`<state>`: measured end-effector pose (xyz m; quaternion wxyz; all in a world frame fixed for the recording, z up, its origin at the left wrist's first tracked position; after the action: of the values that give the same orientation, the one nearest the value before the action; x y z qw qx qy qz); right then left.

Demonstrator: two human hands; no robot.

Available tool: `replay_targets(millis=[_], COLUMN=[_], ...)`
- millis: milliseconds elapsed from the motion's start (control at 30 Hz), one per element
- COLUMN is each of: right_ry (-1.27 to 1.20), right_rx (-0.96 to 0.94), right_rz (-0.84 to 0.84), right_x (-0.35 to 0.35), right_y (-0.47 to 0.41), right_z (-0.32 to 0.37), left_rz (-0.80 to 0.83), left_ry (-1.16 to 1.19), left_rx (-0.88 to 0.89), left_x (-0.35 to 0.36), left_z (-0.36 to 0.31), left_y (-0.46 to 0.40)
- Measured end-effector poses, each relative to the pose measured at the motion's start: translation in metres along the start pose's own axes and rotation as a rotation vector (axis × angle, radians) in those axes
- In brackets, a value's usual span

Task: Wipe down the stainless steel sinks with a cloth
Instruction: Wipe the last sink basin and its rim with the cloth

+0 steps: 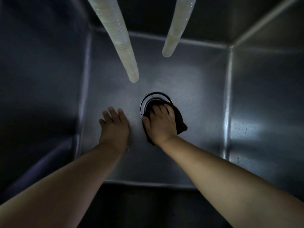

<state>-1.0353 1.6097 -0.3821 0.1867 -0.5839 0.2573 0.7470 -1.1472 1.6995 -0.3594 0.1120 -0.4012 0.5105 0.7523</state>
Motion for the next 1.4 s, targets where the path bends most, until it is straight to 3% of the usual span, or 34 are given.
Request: replay_targets(millis=[233, 367, 600, 800, 1000, 1167, 1400], right_ry=[-0.02, 0.013, -0.06, 0.108, 0.331, 0.366, -0.055], right_rx=[-0.088, -0.091, -0.291, -0.449, -0.381, -0.346, -0.206], right_rz=[0.059, 0.086, 0.061, 0.218, 0.247, 0.229, 0.069], right_x=[-0.004, -0.001, -0.003, -0.007, -0.01, -0.007, -0.009], right_y=[-0.004, -0.006, -0.002, -0.007, -0.007, -0.006, -0.003], right_z=[-0.013, -0.013, -0.022, -0.03, -0.018, -0.013, -0.022], left_rz=[-0.006, -0.185, -0.154, -0.116, -0.101, -0.095, -0.084], left_ry=[0.015, -0.084, -0.051, -0.051, -0.091, -0.098, -0.02], left_rx=[-0.01, 0.228, 0.262, 0.238, 0.222, 0.224, 0.213], left_x=[-0.004, -0.015, -0.028, -0.032, -0.038, -0.036, -0.033], left_z=[0.002, -0.019, -0.026, -0.029, -0.035, -0.036, -0.036], left_y=[0.007, 0.003, -0.023, -0.022, -0.021, -0.024, -0.027])
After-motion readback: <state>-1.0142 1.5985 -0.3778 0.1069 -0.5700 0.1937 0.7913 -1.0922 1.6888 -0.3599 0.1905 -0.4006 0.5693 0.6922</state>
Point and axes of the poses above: each hand's wrist, its own y-axis away from the middle knuckle, its own x-axis out of the palm, z = x × y, the point moved 4 cm from there along -y, towards the middle knuckle, and after that the axes turned 5 degrees about -z, right-handed, at the moved point
